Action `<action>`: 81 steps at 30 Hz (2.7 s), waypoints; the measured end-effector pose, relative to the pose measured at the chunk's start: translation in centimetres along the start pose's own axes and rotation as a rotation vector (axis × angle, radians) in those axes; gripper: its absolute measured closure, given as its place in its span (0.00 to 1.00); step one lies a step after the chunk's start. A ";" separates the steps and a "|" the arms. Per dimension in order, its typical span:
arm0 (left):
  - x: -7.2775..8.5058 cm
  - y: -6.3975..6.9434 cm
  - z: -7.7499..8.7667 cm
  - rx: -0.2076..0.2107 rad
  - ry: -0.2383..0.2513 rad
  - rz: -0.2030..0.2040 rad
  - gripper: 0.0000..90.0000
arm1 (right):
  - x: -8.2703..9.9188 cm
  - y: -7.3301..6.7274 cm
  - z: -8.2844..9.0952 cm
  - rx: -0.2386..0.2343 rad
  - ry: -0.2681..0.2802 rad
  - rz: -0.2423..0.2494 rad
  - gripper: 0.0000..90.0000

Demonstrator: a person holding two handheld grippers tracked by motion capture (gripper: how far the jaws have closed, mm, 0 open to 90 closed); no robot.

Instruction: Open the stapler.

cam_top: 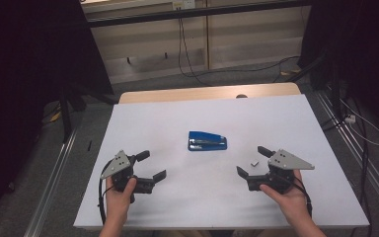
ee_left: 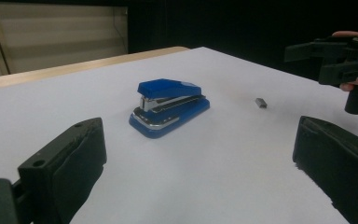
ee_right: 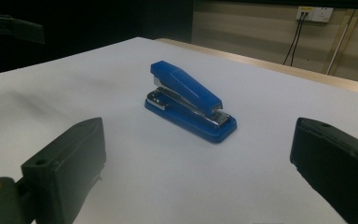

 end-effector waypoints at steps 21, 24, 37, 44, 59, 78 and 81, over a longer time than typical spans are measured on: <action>-1.5 -0.8 -3.1 0.031 0.003 0.021 0.03 | -0.9 -1.6 -4.7 -0.031 -0.025 -0.023 0.07; -1.5 -0.8 -3.7 0.036 0.001 0.016 0.03 | -1.2 -1.7 -5.1 -0.030 -0.028 -0.013 0.08; -2.0 -1.2 -4.9 0.034 -0.023 0.016 0.03 | -2.1 -1.6 -6.7 -0.031 -0.029 -0.014 0.12; -2.5 -1.4 -6.0 0.047 -0.016 0.014 0.03 | -2.5 -1.3 -7.2 -0.031 -0.026 -0.029 0.16; -3.1 -2.1 -8.3 0.061 -0.013 0.023 0.03 | -2.8 -1.3 -8.4 -0.044 -0.040 -0.032 0.29; -3.0 -3.9 -10.4 0.032 -0.038 0.043 0.03 | -2.8 -1.3 -10.6 -0.070 -0.098 -0.026 0.77; -3.0 -4.4 -10.9 0.022 -0.047 0.042 0.04 | -2.8 -1.3 -10.8 -0.072 -0.105 -0.021 0.81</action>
Point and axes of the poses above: each handheld gripper's, and its own axes: z roughly backward along the jaws, x roughly out of its underside, y roughly to its right, the point moved 5 cm from there along -z, roughly forward along the jaws, and after that the axes turned 12 degrees about -z, right-handed, at the moved point
